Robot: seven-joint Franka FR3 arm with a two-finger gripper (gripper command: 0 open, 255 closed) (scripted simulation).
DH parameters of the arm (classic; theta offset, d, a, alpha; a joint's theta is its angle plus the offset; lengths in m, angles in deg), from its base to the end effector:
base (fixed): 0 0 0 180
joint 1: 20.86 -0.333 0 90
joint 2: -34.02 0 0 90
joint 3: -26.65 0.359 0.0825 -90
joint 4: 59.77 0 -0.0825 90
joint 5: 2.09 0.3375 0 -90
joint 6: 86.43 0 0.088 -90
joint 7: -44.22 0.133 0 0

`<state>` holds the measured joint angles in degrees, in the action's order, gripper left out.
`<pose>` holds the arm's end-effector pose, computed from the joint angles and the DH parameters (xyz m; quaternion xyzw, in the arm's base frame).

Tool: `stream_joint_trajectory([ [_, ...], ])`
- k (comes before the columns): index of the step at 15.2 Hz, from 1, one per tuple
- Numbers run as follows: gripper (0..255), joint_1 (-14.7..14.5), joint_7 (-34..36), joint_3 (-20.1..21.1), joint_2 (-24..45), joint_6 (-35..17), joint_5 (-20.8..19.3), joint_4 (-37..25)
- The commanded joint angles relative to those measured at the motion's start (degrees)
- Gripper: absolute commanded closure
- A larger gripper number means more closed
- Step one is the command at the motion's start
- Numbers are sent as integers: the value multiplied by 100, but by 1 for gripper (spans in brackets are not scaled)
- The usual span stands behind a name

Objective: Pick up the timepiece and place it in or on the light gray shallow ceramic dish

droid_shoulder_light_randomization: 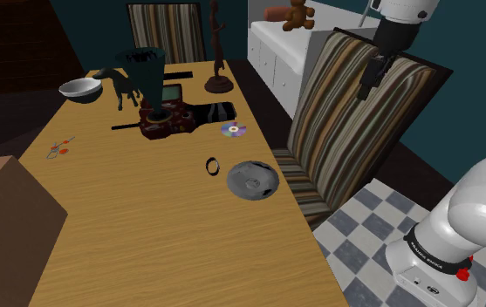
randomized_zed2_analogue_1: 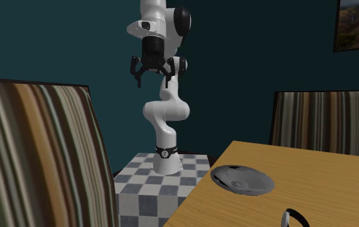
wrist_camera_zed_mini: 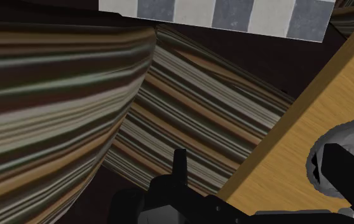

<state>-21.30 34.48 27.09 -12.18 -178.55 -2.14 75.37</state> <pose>0.2291 0.0044 0.6018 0.9954 0.0914 0.0274 0.0054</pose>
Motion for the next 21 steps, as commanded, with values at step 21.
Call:
stream_joint_trajectory([
  [21, 0, -319, 2063, 1548, 3482, -2316, 437, -1065],
])
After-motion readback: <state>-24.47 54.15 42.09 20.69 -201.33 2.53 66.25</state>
